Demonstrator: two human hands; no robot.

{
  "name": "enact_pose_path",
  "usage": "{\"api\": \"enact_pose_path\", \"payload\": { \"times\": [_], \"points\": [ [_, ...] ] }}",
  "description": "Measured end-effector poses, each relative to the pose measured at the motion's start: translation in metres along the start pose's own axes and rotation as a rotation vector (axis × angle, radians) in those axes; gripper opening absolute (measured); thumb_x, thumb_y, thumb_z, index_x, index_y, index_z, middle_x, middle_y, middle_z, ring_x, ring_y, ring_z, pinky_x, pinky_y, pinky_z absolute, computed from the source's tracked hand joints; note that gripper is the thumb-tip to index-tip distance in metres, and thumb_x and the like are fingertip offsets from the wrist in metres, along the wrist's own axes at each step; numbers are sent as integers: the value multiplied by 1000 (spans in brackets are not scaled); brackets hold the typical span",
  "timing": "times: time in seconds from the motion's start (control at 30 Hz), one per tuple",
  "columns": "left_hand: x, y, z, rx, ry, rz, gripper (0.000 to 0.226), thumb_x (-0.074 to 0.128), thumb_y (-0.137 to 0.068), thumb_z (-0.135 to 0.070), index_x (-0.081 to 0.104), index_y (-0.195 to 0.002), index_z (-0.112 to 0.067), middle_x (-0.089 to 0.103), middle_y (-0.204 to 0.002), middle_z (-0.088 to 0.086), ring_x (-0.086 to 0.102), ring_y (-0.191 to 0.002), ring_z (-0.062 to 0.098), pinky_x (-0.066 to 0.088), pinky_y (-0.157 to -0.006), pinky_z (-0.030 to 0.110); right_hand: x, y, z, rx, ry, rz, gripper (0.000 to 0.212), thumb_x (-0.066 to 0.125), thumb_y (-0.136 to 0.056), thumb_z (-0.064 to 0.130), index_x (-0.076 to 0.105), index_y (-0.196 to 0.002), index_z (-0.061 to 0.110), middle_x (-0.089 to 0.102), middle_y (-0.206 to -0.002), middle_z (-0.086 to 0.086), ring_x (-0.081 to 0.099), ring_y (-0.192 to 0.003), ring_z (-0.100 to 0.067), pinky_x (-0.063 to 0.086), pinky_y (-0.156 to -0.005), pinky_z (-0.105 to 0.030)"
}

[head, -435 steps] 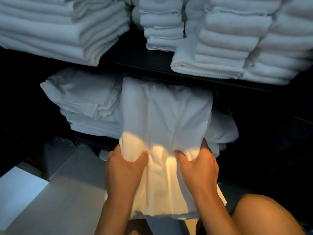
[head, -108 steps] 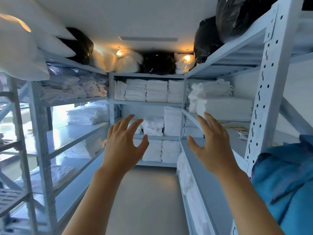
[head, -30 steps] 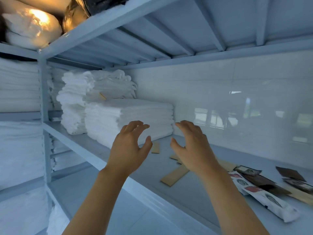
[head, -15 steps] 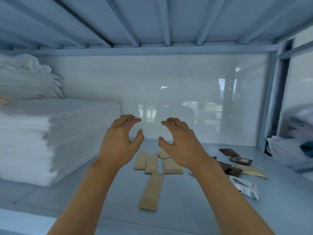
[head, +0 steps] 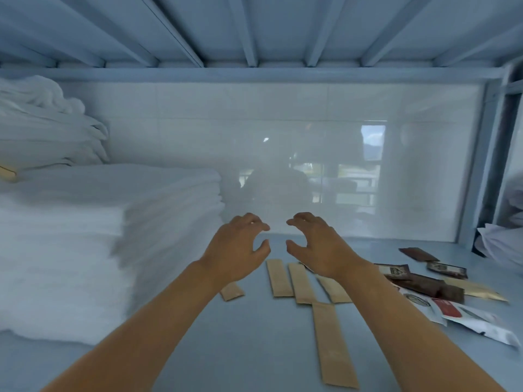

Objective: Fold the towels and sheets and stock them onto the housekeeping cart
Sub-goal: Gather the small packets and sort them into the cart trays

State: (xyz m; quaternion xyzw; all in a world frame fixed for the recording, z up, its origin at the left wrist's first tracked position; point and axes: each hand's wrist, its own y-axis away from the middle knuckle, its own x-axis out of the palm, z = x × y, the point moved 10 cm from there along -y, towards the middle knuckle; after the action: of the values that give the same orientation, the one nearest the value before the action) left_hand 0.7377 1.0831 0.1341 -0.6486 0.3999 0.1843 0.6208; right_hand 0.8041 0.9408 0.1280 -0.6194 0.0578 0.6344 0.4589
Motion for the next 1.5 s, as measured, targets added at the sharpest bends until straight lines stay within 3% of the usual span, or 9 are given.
{"api": "enact_pose_path", "payload": {
  "times": [0.3,0.5,0.67,0.8,0.93,1.07,1.2,1.3,1.5],
  "points": [
    [73,7,64,-69,-5,251,51,58,-97,-51,53,-144,-32,49,-140,-13,49,-126,13,43,-102,32,49,13,-70,133,-17,163,56,60,-98,44,49,-149,24,40,-156,5,38,-142,-19,31,-119,-39],
    [116,42,102,-311,-147,626,79,42,-92,-78,26,-159,-39,23,-165,0,28,-150,28,28,-120,49,94,16,-50,77,-70,299,54,57,-101,42,48,-150,20,43,-153,-2,42,-140,-22,30,-119,-37],
    [125,42,88,-289,-29,600,79,48,-95,-70,25,-160,-33,27,-164,2,33,-148,24,23,-122,38,108,17,-37,29,-75,358,49,52,-105,24,47,-150,7,47,-151,-12,42,-141,-24,27,-118,-28],
    [124,39,75,-249,162,570,82,56,-87,-76,33,-156,-39,43,-147,-9,55,-111,-2,41,-98,21,110,15,-34,22,-110,351,45,46,-101,8,53,-145,9,49,-151,-9,42,-141,-21,23,-114,-21],
    [130,40,61,-205,186,594,102,47,-69,-99,36,-154,-42,42,-149,-15,45,-131,3,36,-114,32,117,17,-26,-33,-125,410,58,49,-88,-2,57,-143,13,53,-147,-8,46,-138,-23,33,-116,-31],
    [132,38,49,-169,183,619,79,63,-73,-86,49,-140,-48,50,-130,-17,50,-121,1,43,-108,36,113,16,-23,-33,-264,426,57,50,-83,-8,67,-131,18,63,-134,-2,57,-126,-18,46,-109,-36],
    [126,38,48,-167,175,585,80,70,-67,-81,55,-138,-48,44,-131,-28,47,-119,-8,35,-94,12,94,11,-40,42,-377,292,51,51,-78,-16,77,-111,13,73,-114,-1,69,-108,-13,57,-96,-31],
    [119,38,42,-134,185,556,62,78,-67,-65,63,-126,-48,48,-129,-32,49,-118,-11,38,-95,13,91,15,-55,80,-199,278,48,61,-80,3,72,-121,24,63,-126,4,61,-118,-11,47,-95,-22],
    [102,40,35,-91,225,613,55,74,-64,-36,69,-118,-45,53,-129,-25,53,-121,-5,43,-106,23,103,18,-61,146,-128,389,69,67,-82,27,48,-148,31,47,-152,7,42,-141,-14,35,-115,-30]
  ]
}}
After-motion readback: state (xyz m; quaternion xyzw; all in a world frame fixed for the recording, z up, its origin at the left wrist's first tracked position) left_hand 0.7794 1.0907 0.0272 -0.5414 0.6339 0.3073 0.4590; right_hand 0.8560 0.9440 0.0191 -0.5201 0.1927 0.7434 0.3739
